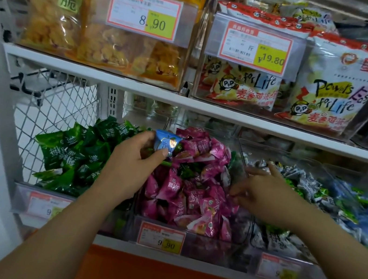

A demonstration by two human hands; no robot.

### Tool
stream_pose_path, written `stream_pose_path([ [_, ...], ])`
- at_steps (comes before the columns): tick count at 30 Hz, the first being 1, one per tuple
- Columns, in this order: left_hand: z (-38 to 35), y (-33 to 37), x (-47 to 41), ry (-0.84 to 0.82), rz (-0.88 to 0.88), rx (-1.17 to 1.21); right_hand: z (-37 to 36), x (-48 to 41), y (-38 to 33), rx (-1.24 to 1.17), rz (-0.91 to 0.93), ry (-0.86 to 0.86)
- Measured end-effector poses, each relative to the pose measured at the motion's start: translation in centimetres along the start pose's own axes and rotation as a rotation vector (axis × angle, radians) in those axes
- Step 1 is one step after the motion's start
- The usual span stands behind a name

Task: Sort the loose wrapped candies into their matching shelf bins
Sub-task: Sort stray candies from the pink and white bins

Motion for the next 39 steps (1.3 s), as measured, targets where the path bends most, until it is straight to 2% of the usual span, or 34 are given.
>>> stream_pose_path([
  [5,0.0,0.3,0.4,-0.006,0.008,0.018,-0.7,2.4,-2.1,-0.053,0.213,0.033],
  [7,0.0,0.4,0.5,-0.005,0.011,0.024,-0.8,3.1,-2.5,-0.143,0.238,0.045],
  [9,-0.1,0.3,0.6,-0.007,0.013,0.019,-0.5,3.0,-2.1,-0.292,0.196,0.063],
  [12,-0.3,0.3,0.5,-0.012,0.004,0.003,0.7,1.0,-0.5,-0.426,0.035,0.217],
  [15,-0.4,0.2,0.3,-0.010,0.013,0.010,0.7,-2.3,1.2,-0.349,-0.100,0.235],
  [18,-0.4,0.1,0.2,-0.006,0.014,0.021,-0.5,-5.3,2.5,-0.286,-0.166,0.056],
  [21,-0.2,-0.1,0.2,-0.006,0.003,0.021,-1.1,-7.1,2.8,-0.259,-0.157,-0.080],
  [31,-0.5,-0.4,0.0,-0.009,0.020,0.012,-2.2,-8.7,2.5,-0.121,-0.130,-0.203],
  [35,-0.8,-0.3,0.2,-0.028,0.034,0.015,-2.0,-8.7,2.6,-0.099,-0.124,-0.130],
  [39,-1.0,0.1,0.4,-0.038,0.022,-0.004,-1.3,-7.0,3.1,-0.209,-0.093,0.062],
])
Point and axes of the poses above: each hand's wrist, its own x-axis away from the middle knuckle, its own z-axis out of the back of the hand, y = z × x, the point moved 3 cm from there along -x, towards the middle knuckle, and after that the axes turned 8 degrees about y, right-handed, at the moved point
